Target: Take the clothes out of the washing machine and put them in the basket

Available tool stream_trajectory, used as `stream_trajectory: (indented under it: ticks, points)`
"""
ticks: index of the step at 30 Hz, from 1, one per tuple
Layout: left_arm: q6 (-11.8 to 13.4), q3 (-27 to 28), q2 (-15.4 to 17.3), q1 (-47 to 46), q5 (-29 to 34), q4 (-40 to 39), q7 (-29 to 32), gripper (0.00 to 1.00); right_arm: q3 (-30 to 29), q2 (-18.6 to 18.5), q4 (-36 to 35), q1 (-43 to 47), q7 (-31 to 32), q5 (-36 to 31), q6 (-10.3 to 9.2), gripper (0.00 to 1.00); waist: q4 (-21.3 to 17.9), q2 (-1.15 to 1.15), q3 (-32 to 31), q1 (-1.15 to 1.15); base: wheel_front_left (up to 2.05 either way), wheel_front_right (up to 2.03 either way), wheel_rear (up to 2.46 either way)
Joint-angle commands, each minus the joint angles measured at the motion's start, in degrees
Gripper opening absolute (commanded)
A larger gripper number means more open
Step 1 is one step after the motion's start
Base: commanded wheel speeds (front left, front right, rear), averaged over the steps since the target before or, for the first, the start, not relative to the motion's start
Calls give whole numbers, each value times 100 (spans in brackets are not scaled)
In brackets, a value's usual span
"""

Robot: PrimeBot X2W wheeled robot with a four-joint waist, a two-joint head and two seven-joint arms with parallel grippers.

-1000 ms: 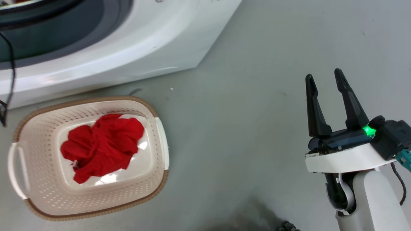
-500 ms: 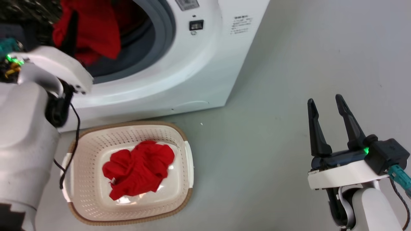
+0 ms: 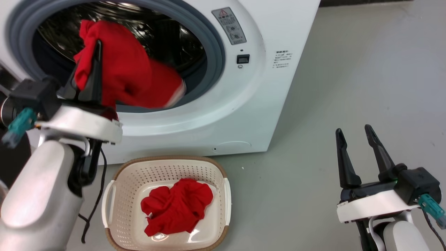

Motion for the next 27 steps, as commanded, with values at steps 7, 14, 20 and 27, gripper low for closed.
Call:
stream_trajectory:
  ticks: [7,14,20,27]
  points:
    - [498,387,133,1062,172,-1766,-35,0,-53,6,48,178,-11,-42,-4,100,232,0,-326,2,0,0,0]
    - [790,298,334,2372,69,-2749,249,0,1,6,62,197,-11,45,-4,100,218,0,-376,2,0,0,0]
    - [763,45,208,2992,-78,-2447,260,0,37,6,79,180,-11,38,-4,100,173,0,-233,2,0,0,0]
    - [502,-146,31,2928,-80,-1334,135,0,74,7,50,13,-11,54,-4,100,17,0,94,2,0,0,0]
